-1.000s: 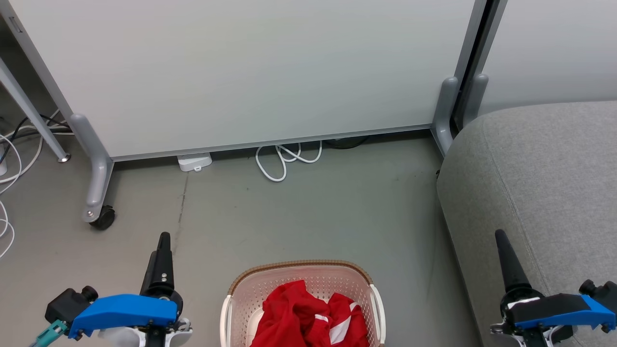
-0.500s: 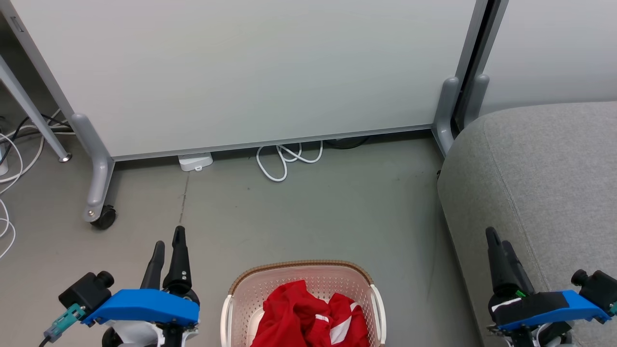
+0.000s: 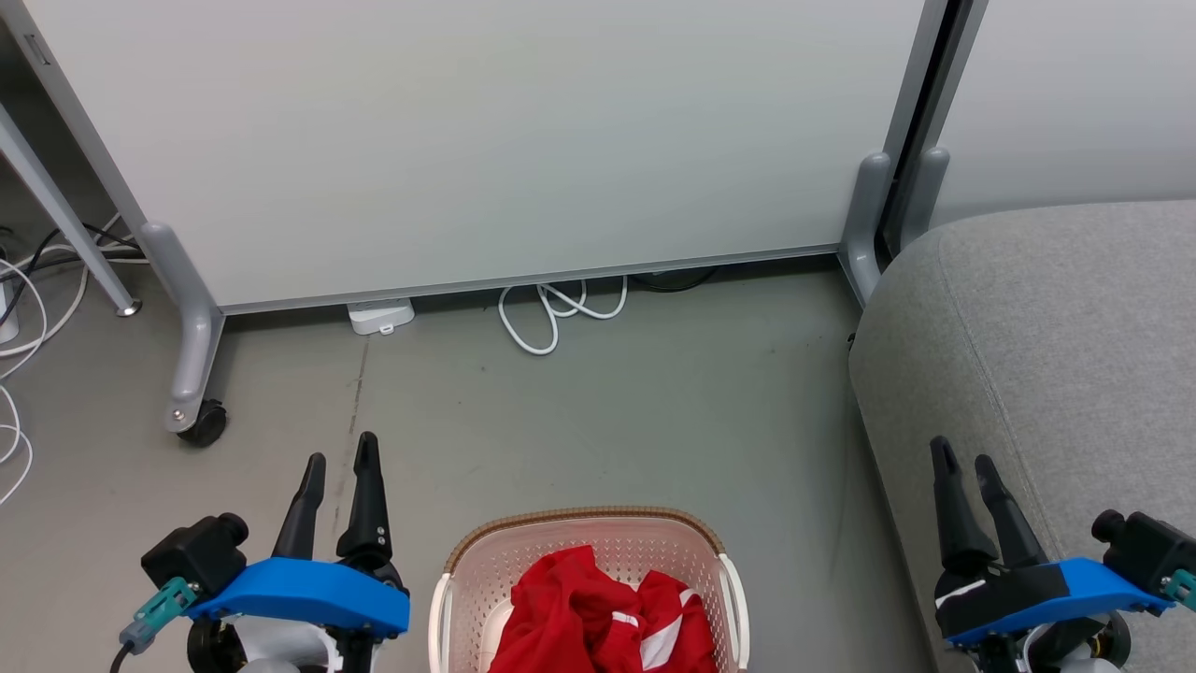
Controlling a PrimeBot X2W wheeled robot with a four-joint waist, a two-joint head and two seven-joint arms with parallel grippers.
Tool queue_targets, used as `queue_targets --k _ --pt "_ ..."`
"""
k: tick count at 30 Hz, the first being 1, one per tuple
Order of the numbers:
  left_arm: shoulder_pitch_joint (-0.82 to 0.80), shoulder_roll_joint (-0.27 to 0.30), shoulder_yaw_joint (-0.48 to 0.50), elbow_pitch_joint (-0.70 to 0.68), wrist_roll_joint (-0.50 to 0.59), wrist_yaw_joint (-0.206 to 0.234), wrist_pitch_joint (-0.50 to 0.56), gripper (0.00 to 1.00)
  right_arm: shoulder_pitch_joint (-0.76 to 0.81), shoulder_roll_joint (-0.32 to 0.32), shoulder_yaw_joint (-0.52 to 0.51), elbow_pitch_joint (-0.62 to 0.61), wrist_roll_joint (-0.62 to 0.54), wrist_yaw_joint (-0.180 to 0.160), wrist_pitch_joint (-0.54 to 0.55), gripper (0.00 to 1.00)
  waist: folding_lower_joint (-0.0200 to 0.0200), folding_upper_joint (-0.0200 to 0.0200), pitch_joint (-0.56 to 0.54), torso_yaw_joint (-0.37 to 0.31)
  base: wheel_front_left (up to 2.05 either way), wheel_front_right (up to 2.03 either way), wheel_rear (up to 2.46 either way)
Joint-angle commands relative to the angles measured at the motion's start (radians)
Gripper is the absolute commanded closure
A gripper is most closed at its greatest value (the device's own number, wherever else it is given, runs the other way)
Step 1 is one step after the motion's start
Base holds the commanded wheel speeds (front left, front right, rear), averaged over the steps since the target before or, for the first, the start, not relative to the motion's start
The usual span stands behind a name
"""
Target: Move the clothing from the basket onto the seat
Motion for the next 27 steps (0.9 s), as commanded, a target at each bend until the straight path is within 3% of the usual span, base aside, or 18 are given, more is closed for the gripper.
queue_targets --k 1,27 --pt "-0.024 0.008 -0.005 -0.007 0.033 -0.004 -0.012 0.0 -0.021 -0.008 0.0 -0.01 -0.038 0.002 -0.005 0.0 0.0 0.0 0.0 0.0 0.0 0.0 0.0" --pt "-0.033 -0.003 -0.024 0.046 0.244 -0.012 -0.076 0.0 -0.018 -0.01 0.003 -0.011 -0.304 0.002 -0.039 0.0 0.0 0.0 -0.004 -0.004 0.0 0.0 0.0"
